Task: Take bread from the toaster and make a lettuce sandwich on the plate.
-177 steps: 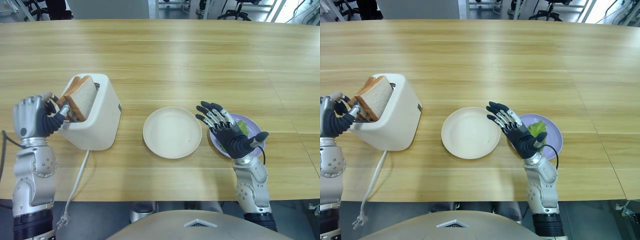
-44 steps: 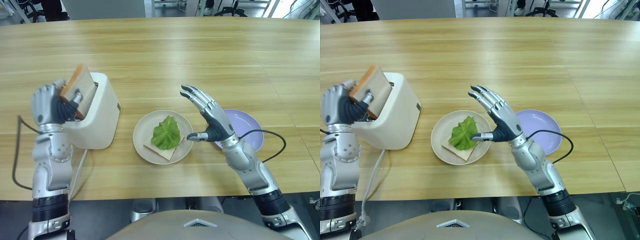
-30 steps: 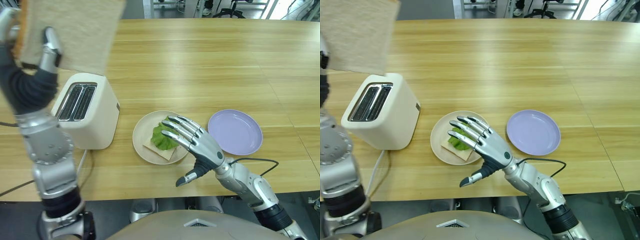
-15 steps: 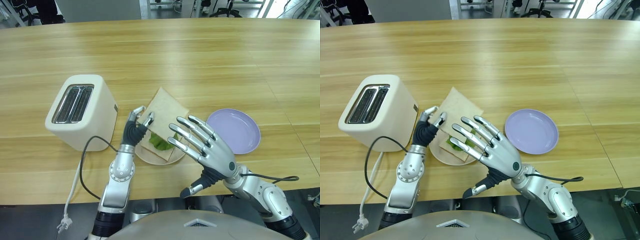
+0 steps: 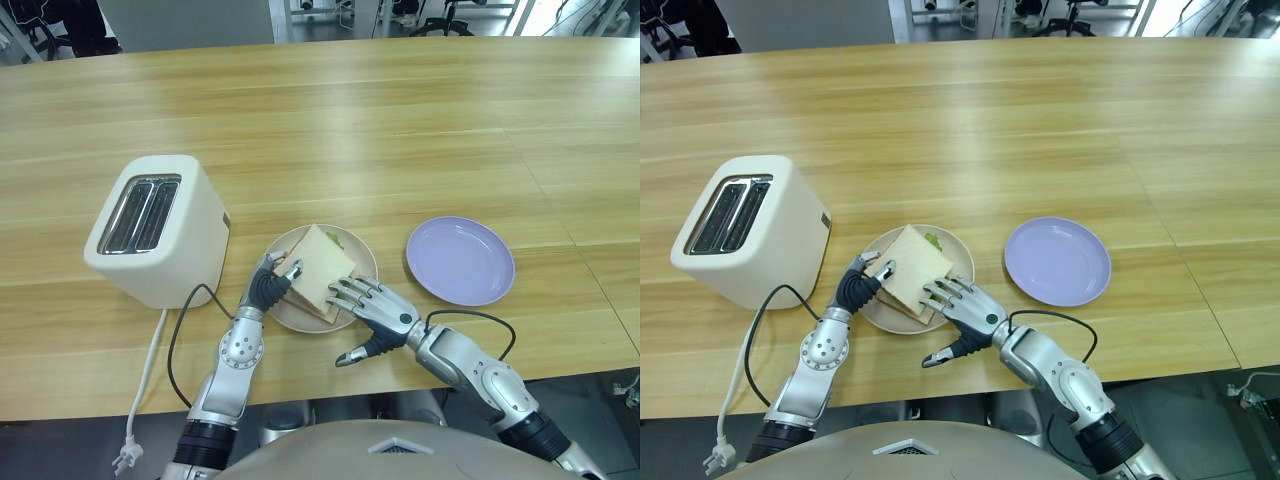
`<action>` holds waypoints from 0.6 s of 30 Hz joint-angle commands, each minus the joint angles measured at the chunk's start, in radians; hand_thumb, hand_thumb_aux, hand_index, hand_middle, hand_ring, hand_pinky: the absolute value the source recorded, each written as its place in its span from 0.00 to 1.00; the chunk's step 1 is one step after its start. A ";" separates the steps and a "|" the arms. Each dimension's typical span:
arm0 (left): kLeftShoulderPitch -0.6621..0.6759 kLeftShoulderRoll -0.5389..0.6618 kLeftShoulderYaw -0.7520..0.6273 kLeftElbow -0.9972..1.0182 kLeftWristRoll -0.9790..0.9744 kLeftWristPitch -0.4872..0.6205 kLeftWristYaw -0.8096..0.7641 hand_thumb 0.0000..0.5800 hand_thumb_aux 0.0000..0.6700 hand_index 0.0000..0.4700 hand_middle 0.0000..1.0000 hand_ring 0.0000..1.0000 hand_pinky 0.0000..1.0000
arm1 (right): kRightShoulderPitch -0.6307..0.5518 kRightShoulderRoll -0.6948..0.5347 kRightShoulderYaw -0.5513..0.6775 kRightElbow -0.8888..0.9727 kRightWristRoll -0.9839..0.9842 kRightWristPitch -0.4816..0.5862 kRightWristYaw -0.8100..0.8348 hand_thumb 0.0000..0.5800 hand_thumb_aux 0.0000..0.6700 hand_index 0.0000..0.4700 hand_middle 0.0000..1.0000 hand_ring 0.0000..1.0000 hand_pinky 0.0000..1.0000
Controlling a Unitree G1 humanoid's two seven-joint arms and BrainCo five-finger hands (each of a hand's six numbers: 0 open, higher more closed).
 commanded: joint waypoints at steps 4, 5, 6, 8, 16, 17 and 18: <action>-0.008 0.068 -0.076 -0.001 0.223 0.062 0.066 1.00 1.00 0.98 1.00 1.00 1.00 | -0.002 -0.069 0.128 0.090 -0.046 0.018 0.230 0.00 0.00 0.00 0.00 0.00 0.00; -0.012 0.081 -0.068 -0.034 0.268 0.061 0.102 0.00 0.00 0.00 1.00 1.00 1.00 | -0.008 -0.074 0.137 0.088 -0.046 0.018 0.241 0.00 0.00 0.00 0.00 0.00 0.00; -0.012 0.084 -0.051 -0.072 0.294 0.056 0.140 0.00 0.00 0.00 1.00 1.00 1.00 | -0.013 -0.079 0.145 0.085 -0.048 0.016 0.249 0.00 0.00 0.00 0.00 0.00 0.00; -0.011 0.095 -0.021 -0.160 0.338 0.046 0.193 0.00 0.00 0.00 1.00 1.00 1.00 | -0.020 -0.085 0.151 0.075 -0.046 0.017 0.255 0.00 0.00 0.00 0.00 0.00 0.00; 0.001 0.170 0.129 -0.377 0.477 0.060 0.298 0.00 0.00 0.00 1.00 1.00 1.00 | -0.047 -0.101 0.154 0.039 -0.034 0.031 0.275 0.00 0.00 0.00 0.00 0.00 0.00; 0.005 0.179 0.167 -0.413 0.490 0.045 0.336 0.00 0.00 0.00 1.00 1.00 1.00 | -0.050 -0.103 0.154 0.040 -0.034 0.031 0.274 0.00 0.00 0.00 0.00 0.00 0.00; 0.011 0.192 0.206 -0.451 0.495 0.024 0.363 0.00 0.00 0.00 0.85 0.85 0.85 | -0.053 -0.103 0.152 0.042 -0.032 0.033 0.270 0.00 0.00 0.00 0.00 0.00 0.00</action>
